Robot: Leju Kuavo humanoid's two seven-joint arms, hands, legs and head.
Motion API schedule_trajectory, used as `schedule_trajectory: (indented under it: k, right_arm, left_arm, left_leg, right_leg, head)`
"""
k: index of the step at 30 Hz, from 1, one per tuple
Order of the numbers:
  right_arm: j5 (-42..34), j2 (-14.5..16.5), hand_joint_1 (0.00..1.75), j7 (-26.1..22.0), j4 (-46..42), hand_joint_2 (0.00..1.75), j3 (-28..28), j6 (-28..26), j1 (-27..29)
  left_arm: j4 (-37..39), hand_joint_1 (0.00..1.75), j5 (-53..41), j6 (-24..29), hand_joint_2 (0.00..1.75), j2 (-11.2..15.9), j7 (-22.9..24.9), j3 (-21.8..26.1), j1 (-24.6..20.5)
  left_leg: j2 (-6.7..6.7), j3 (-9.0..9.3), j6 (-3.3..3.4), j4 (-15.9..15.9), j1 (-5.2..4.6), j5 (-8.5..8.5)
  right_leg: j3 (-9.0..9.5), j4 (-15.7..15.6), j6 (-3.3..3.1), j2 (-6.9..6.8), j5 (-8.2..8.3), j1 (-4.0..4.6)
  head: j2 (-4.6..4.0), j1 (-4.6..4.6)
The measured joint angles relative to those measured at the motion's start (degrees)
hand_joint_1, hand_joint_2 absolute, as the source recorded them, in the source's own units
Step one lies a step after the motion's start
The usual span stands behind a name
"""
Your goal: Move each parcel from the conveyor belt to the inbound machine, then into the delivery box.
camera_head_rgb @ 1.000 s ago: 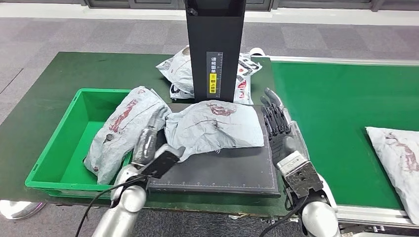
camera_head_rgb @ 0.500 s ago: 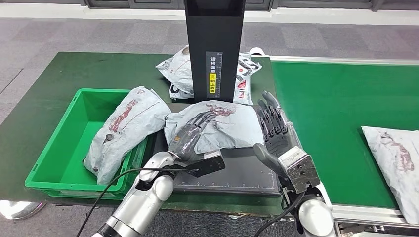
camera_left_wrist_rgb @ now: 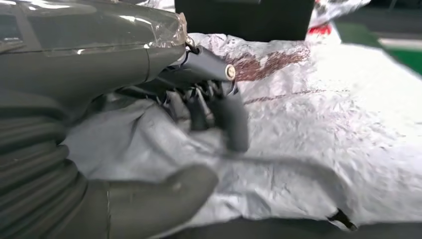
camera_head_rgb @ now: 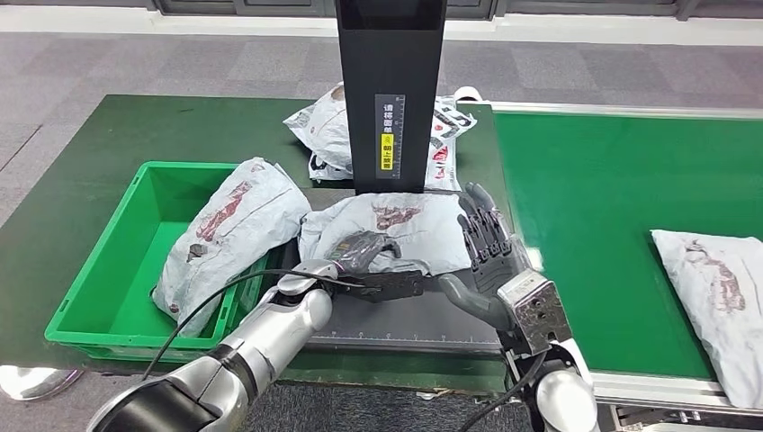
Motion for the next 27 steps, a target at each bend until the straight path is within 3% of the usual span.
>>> schedule_trajectory:
  k: [19,22,27]
  right_arm:
    - [-0.7,0.3,0.0,-1.4,-2.9,1.75,-1.0,3.7,2.5]
    - [-0.7,0.3,0.0,-1.7,-3.6,1.75,-1.4,4.1,3.2]
    - [-0.3,0.4,0.0,-2.1,-5.8,1.75,-2.3,3.9,5.3]
  left_arm:
    - [5.9,1.75,-1.7,1.0,1.75,-0.2,-0.4,0.0,-2.7]
    - [6.0,1.75,-2.3,3.2,1.75,-0.3,-0.4,0.0,-2.8]
    - [2.1,1.75,-0.6,11.4,1.75,-0.4,-1.6,0.4,-3.2]
  left_leg:
    - [0.0,0.0,-0.01,0.0,0.0,0.01]
    - [0.0,0.0,-0.01,0.0,0.0,0.01]
    - [-0.03,-0.03,0.0,0.0,0.0,0.02]
  right_leg:
    - [0.0,0.0,0.0,0.0,0.0,0.0]
    - [-0.01,0.0,0.0,0.0,0.0,0.0]
    - [-0.01,0.0,0.0,-0.04,0.0,0.0]
  head:
    - [0.0,-0.01]
    - [0.0,0.0]
    - [0.0,0.0]
